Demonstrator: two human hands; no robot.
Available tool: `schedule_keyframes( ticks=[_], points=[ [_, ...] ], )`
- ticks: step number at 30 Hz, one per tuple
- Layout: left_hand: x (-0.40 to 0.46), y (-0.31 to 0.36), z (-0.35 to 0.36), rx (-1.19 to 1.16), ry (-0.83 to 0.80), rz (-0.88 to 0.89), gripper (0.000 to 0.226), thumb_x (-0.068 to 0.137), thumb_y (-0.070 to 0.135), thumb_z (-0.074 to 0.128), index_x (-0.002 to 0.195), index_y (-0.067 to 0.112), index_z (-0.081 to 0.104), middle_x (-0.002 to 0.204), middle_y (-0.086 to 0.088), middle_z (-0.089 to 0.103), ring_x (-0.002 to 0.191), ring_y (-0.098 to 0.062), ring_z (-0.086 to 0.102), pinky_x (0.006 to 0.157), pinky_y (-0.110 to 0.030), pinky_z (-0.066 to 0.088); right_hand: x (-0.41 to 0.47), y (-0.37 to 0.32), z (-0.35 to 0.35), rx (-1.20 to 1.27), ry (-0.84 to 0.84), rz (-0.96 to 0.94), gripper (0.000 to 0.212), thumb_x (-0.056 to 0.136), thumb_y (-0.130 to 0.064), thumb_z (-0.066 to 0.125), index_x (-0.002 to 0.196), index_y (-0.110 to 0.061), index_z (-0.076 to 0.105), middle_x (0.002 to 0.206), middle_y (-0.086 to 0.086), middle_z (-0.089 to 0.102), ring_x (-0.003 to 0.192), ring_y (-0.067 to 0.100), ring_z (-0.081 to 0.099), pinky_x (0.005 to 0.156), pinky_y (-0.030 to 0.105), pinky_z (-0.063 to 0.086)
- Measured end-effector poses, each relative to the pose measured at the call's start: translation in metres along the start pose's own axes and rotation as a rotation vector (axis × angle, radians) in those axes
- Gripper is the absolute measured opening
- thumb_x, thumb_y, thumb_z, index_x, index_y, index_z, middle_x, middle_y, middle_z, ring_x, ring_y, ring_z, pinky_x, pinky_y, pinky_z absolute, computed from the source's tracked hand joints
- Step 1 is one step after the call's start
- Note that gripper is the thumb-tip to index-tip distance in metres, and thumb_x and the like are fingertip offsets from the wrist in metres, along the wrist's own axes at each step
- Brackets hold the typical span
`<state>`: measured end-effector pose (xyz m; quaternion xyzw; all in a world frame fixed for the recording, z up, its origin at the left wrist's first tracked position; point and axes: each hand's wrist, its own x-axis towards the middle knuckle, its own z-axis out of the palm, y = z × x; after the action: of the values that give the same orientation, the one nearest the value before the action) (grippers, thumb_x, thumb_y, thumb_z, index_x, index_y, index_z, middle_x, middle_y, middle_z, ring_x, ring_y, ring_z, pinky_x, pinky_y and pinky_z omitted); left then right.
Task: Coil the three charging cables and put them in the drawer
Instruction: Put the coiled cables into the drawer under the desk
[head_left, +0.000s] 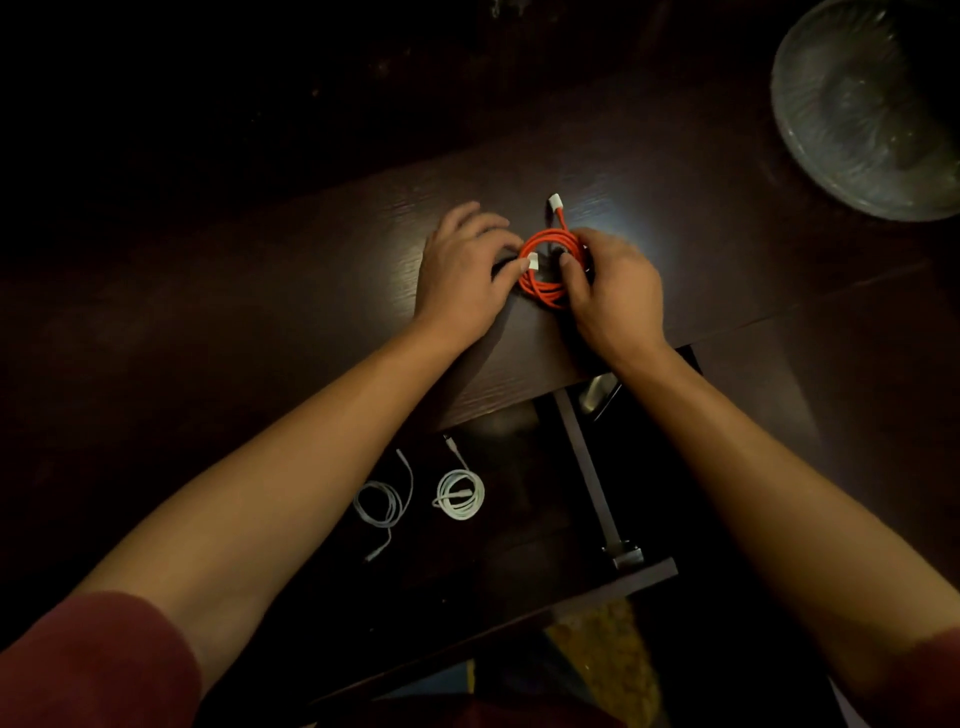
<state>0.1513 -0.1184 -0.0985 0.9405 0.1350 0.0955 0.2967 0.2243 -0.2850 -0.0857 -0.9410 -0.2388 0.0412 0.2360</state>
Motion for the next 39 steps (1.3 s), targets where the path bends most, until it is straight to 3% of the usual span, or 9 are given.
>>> schedule_keyframes(
  ticks=[3,6,11,14,16,20,30,35,39],
  points=[
    [-0.013,0.007,-0.006,-0.176,-0.005,-0.071,0.02,0.09,0.034,0.068,0.103,0.02,0.076,0.102,0.005,0.076,0.103,-0.017,0.068,0.092,-0.038,0.052,-0.009,-0.004,-0.005,0.138,0.008,0.014,0.028,0.096,-0.033,0.053,0.118,-0.022,0.068,0.105,-0.001,0.073,0.094,0.02,0.066,0.079,0.035,0.051],
    [-0.032,0.013,-0.016,-0.361,0.012,-0.151,0.019,0.09,0.028,0.072,0.106,0.019,0.076,0.097,0.012,0.074,0.09,0.002,0.068,0.087,-0.028,0.056,-0.025,-0.012,-0.017,0.265,0.021,0.011,0.027,0.094,-0.031,0.058,0.116,-0.022,0.071,0.102,-0.004,0.074,0.091,0.014,0.067,0.082,0.033,0.053],
    [-0.084,0.024,-0.043,-0.528,0.065,-0.209,0.031,0.089,0.02,0.074,0.119,0.019,0.072,0.1,0.004,0.074,0.092,-0.006,0.071,0.085,-0.023,0.055,-0.072,-0.032,-0.036,0.485,-0.065,0.023,0.025,0.094,-0.026,0.065,0.117,-0.021,0.072,0.092,-0.012,0.072,0.085,0.008,0.069,0.082,0.033,0.058],
    [-0.128,0.029,-0.062,-0.522,0.071,-0.22,0.031,0.09,0.017,0.074,0.121,0.019,0.073,0.098,0.004,0.073,0.087,-0.004,0.07,0.083,-0.016,0.053,-0.11,-0.043,-0.04,0.594,-0.148,0.002,0.023,0.095,-0.026,0.066,0.117,-0.02,0.073,0.082,-0.001,0.073,0.073,0.018,0.07,0.074,0.043,0.06],
    [-0.158,0.029,-0.074,-0.482,0.079,-0.21,0.027,0.09,0.016,0.075,0.117,0.017,0.076,0.098,0.008,0.072,0.09,0.004,0.067,0.085,-0.012,0.049,-0.136,-0.05,-0.039,0.627,-0.197,-0.018,0.021,0.097,-0.023,0.066,0.117,-0.02,0.073,0.075,0.004,0.072,0.062,0.016,0.068,0.066,0.039,0.059],
    [-0.225,0.023,-0.093,-0.415,0.084,-0.243,0.023,0.09,0.015,0.076,0.113,0.014,0.078,0.099,0.007,0.073,0.095,0.001,0.068,0.089,-0.012,0.046,-0.189,-0.068,-0.029,0.585,-0.285,-0.128,0.024,0.097,-0.02,0.068,0.12,-0.019,0.072,0.074,-0.009,0.071,0.064,0.002,0.068,0.065,0.015,0.05],
    [-0.37,-0.048,-0.114,-0.311,0.034,-0.583,0.024,0.089,0.021,0.077,0.113,0.02,0.078,0.107,0.007,0.075,0.101,0.0,0.069,0.089,-0.007,0.047,-0.257,-0.127,0.063,0.413,-0.643,-0.331,0.026,0.096,-0.031,0.067,0.121,-0.026,0.071,0.09,-0.004,0.079,0.076,0.008,0.073,0.072,0.026,0.056],
    [-0.383,-0.115,-0.099,-0.285,0.054,-0.706,0.024,0.088,0.016,0.077,0.112,0.015,0.078,0.108,-0.002,0.078,0.1,-0.012,0.072,0.094,-0.034,0.057,-0.246,-0.162,0.135,0.239,-0.745,-0.326,0.03,0.094,-0.042,0.061,0.119,-0.03,0.072,0.097,0.003,0.078,0.086,0.024,0.075,0.075,0.04,0.058],
    [-0.38,-0.159,-0.086,-0.266,-0.004,-0.782,0.023,0.09,0.013,0.075,0.114,0.011,0.077,0.105,-0.007,0.078,0.091,-0.019,0.074,0.087,-0.033,0.059,-0.238,-0.18,0.183,0.108,-0.808,-0.298,0.025,0.095,-0.038,0.062,0.116,-0.029,0.073,0.098,0.006,0.078,0.094,0.029,0.073,0.076,0.038,0.056]
  ],
)
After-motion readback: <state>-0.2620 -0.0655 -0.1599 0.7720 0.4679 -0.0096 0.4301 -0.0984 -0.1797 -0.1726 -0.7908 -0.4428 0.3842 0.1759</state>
